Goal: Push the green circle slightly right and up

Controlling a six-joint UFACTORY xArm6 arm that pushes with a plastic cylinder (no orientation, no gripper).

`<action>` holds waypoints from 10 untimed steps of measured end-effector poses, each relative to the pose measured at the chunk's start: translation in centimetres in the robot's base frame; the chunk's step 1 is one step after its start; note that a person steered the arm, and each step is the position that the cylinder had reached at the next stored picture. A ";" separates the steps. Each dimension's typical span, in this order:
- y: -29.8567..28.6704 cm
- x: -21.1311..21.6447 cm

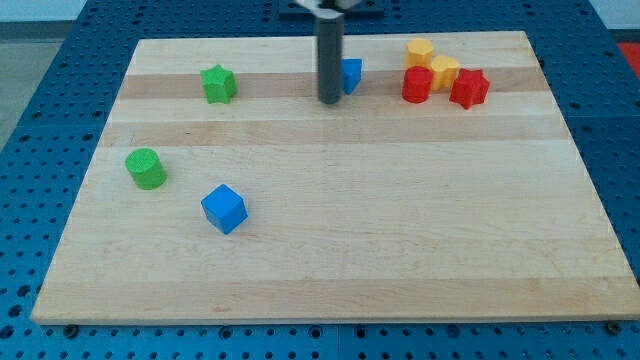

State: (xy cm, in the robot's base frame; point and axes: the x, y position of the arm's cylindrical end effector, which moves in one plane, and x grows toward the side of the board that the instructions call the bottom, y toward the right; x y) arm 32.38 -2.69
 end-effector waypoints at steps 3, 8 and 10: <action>9.1 -1.9; -4.4 4.3; 0.8 10.8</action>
State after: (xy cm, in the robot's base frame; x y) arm 43.18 -1.89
